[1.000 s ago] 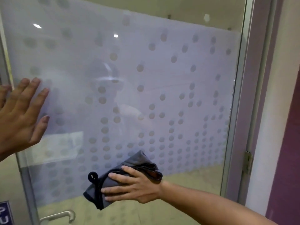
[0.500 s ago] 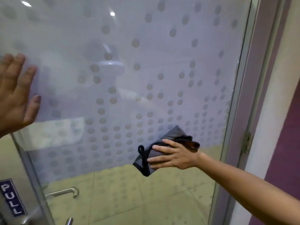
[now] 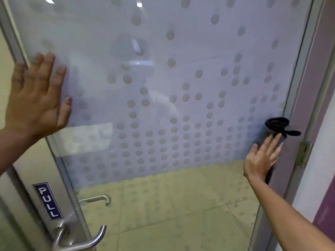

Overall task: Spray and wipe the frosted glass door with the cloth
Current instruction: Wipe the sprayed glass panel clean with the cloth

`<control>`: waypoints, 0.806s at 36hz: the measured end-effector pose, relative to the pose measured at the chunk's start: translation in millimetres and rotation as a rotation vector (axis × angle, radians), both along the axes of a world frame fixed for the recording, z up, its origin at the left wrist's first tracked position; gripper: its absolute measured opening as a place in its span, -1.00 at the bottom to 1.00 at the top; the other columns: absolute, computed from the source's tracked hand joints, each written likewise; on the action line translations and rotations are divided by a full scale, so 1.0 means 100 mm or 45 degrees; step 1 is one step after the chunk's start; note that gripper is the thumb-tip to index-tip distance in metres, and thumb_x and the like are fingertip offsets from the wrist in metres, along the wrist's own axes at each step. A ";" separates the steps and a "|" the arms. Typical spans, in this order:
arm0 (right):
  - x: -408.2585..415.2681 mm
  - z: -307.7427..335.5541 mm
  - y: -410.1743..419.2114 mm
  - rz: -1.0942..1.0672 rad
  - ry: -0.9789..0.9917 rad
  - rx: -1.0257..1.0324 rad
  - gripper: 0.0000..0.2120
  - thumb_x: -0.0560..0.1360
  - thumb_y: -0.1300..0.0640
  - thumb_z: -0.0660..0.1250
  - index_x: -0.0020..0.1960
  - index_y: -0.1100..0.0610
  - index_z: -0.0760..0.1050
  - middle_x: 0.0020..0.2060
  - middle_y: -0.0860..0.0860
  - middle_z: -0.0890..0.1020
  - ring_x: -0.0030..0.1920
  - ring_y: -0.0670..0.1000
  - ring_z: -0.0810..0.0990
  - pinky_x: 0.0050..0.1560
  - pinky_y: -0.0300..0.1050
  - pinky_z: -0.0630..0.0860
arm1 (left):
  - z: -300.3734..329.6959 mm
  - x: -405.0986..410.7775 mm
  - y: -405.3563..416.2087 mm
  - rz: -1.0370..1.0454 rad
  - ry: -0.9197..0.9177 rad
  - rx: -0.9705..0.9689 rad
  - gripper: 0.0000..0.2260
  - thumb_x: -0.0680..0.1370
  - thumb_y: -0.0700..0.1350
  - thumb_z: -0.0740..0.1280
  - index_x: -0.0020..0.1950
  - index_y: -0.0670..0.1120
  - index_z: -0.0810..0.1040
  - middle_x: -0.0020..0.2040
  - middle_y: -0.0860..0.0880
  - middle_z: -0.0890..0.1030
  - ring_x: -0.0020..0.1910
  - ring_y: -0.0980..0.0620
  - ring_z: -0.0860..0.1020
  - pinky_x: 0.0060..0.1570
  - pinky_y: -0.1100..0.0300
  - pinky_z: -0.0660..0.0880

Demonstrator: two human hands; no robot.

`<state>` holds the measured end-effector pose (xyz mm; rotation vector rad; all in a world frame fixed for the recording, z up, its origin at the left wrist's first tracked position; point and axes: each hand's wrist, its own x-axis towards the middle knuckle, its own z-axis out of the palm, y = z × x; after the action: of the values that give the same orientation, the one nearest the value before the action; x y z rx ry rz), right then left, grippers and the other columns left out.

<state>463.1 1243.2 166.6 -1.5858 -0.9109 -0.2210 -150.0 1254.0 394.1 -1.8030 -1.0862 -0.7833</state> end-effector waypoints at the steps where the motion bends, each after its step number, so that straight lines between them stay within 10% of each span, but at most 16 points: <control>1: -0.10 0.01 0.01 -0.066 0.197 0.029 -0.39 0.66 -0.03 0.02 0.66 0.08 0.01 0.67 0.04 -0.03 0.64 0.24 -0.04 0.55 0.30 -0.01 | -0.05 0.08 -0.04 -0.030 0.035 0.057 -0.33 0.69 0.16 -0.04 0.75 -0.05 -0.13 0.76 -0.10 -0.15 0.75 -0.27 -0.08 0.56 -0.54 0.11; 8: -0.39 0.06 0.05 -0.166 0.895 0.115 -0.44 0.68 -0.04 -0.03 0.67 -0.04 -0.01 0.67 -0.09 -0.01 0.62 0.24 0.05 0.54 0.26 0.03 | -0.04 0.24 -0.27 0.032 0.098 0.357 -0.34 0.70 0.08 0.03 0.74 -0.14 -0.06 0.75 -0.12 -0.06 0.76 -0.06 -0.16 0.71 -0.11 -0.22; 15: -1.12 0.02 -0.01 -0.172 1.037 0.076 -0.44 0.69 -0.05 -0.06 0.67 -0.01 -0.02 0.67 -0.06 -0.01 0.63 0.23 0.04 0.51 0.31 0.09 | -0.04 0.30 -0.32 0.110 0.101 0.334 -0.37 0.71 0.06 0.00 0.73 -0.21 0.01 0.70 -0.33 0.13 0.76 -0.11 -0.14 0.69 -0.18 -0.16; 22: -2.34 -0.03 -0.15 0.015 0.792 0.022 -0.34 0.62 -0.14 -0.02 0.67 0.06 0.00 0.67 -0.01 -0.03 0.63 0.24 0.02 0.51 0.25 0.06 | -0.03 0.30 -0.31 0.100 0.136 0.345 -0.35 0.70 0.06 0.01 0.73 -0.14 -0.10 0.71 -0.32 0.13 0.72 -0.31 0.08 0.68 -0.26 -0.06; 29: -3.34 -0.11 -0.34 0.193 0.362 -0.031 -0.30 0.63 -0.19 0.01 0.64 0.18 0.04 0.66 0.12 -0.01 0.61 0.30 0.02 0.47 0.33 0.12 | -0.03 0.30 -0.32 0.111 0.129 0.364 -0.35 0.71 0.09 -0.02 0.73 -0.12 -0.13 0.72 -0.29 0.12 0.75 -0.08 -0.18 0.70 -0.13 -0.21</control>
<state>128.7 1209.6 155.6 -1.5154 -0.8081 0.1207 -120.3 1222.2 390.6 -1.5280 -0.9297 -0.7452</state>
